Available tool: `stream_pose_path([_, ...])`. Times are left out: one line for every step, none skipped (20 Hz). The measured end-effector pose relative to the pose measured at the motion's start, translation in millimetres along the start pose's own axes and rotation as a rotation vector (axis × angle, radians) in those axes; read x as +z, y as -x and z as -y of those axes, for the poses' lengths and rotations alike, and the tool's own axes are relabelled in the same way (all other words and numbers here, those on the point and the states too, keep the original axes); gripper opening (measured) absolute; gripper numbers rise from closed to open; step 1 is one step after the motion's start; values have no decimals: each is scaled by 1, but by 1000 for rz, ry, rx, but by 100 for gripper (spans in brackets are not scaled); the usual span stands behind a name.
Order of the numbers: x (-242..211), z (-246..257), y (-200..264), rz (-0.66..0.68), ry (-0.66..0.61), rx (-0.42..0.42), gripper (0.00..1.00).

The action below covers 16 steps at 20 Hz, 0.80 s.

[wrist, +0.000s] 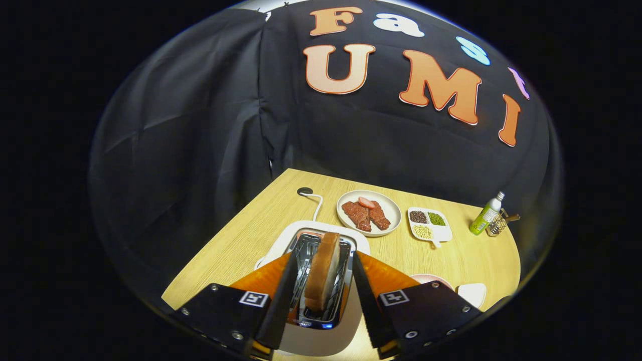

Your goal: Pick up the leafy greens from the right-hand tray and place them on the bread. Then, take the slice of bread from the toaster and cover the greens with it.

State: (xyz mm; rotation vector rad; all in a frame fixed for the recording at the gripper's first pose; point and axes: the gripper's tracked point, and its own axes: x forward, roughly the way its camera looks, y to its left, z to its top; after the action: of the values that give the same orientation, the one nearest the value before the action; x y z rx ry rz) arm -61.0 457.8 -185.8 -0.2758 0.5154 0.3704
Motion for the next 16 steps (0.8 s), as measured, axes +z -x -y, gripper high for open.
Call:
stream_pose_path([-4,-1,-2,-6,-4,5,59])
stream_pose_path([-6,-3,-2,-17,-11,13,55])
stream_pose_path([-9,-4,-2,-28,-17,17,47])
stream_pose_path([-11,-3,-1,-36,-21,15,42])
stream_pose_path([-12,-2,-1,-42,-17,10,32])
stream_pose_path([-12,1,-2,-41,-12,0,27])
stream_pose_path([-12,3,-1,-42,-12,-1,18])
stream_pose_path([-13,4,0,-46,-18,-2,17])
stream_pose_path([-12,6,2,-46,-27,-5,14])
stream_pose_path([-10,8,3,-47,-44,-2,12])
stream_pose_path([-9,9,3,-42,-61,4,9])
stream_pose_path([-7,11,4,-36,-76,10,8])
stream_pose_path([-5,11,6,-37,-86,17,7])
stream_pose_path([-1,13,8,-30,-97,22,7])
stream_pose_path([2,15,10,-22,-106,25,7])
stream_pose_path([7,18,12,-13,-110,28,7])
